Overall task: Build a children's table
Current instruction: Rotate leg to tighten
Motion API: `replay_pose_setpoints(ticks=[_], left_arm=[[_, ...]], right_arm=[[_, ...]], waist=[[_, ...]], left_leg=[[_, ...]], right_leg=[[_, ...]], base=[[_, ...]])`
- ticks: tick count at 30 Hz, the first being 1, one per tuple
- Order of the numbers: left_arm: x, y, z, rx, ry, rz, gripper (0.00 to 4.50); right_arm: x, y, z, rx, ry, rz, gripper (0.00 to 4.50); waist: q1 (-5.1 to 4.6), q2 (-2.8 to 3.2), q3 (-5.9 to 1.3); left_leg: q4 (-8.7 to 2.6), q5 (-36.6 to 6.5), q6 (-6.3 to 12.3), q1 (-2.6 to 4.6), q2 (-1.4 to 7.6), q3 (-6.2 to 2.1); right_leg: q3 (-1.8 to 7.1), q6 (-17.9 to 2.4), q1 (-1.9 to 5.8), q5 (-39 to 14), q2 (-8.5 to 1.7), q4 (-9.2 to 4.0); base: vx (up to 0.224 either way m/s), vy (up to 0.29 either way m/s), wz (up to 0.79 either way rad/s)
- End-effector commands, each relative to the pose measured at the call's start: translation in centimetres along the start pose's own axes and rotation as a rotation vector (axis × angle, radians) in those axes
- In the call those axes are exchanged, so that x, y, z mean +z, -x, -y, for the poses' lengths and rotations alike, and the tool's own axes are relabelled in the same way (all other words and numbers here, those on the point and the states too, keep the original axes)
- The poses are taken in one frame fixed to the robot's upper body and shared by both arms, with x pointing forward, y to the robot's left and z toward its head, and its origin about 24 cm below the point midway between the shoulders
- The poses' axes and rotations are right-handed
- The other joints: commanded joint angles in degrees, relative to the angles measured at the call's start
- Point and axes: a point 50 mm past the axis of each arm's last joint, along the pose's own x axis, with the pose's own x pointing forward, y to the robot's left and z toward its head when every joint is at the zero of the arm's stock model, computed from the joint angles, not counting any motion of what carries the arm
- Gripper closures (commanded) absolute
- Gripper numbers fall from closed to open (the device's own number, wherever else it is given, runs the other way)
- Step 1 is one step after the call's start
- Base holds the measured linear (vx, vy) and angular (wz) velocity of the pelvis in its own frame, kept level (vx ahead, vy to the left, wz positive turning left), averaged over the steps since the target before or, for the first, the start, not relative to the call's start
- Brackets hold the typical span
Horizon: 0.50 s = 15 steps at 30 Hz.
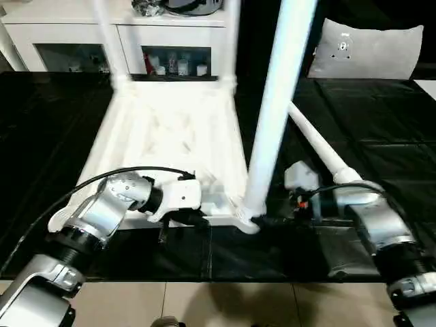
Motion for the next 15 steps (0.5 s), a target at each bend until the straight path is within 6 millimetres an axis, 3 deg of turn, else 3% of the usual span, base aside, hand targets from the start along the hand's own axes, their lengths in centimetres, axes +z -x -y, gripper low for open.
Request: replay_pose_setpoints(ticks=[1, 8, 15], left_arm=[[0.18, -1.55, 0.84, -0.112, -0.052, -0.033, 4.5], [0.15, -1.69, 0.89, -0.12, -0.056, -0.027, 4.5], [-0.15, -1.65, 1.03, -0.106, -0.013, -0.001, 4.5]], right_arm=[[0.6, -0.4, 0.31, 0.017, 0.03, 0.003, 0.84], [0.53, -1.07, 0.17, 0.036, 0.012, 0.029, 1.65], [0.32, -1.24, -0.17, 0.052, -0.012, 0.051, 1.75]], waist=[[-0.41, -0.29, -3.61], [-0.35, -0.36, -3.61], [-0.34, -0.41, -3.66]], left_leg=[[-3.73, -13.89, 2.27, 0.86, 2.15, -0.23], [-3.77, -13.91, 2.28, 0.89, 2.24, -0.26], [-3.72, -13.25, 2.43, 0.85, 2.2, -0.21]], right_leg=[[2.43, -11.5, 2.68, -17.01, -4.23, -3.39], [2.44, -11.24, 2.64, -17.49, -4.21, -3.36], [2.44, -11.41, 2.73, -16.99, -4.22, -3.25]], base=[[0.0, 0.0, 0.0], [0.0, 0.0, 0.0], [0.0, 0.0, 0.0]])
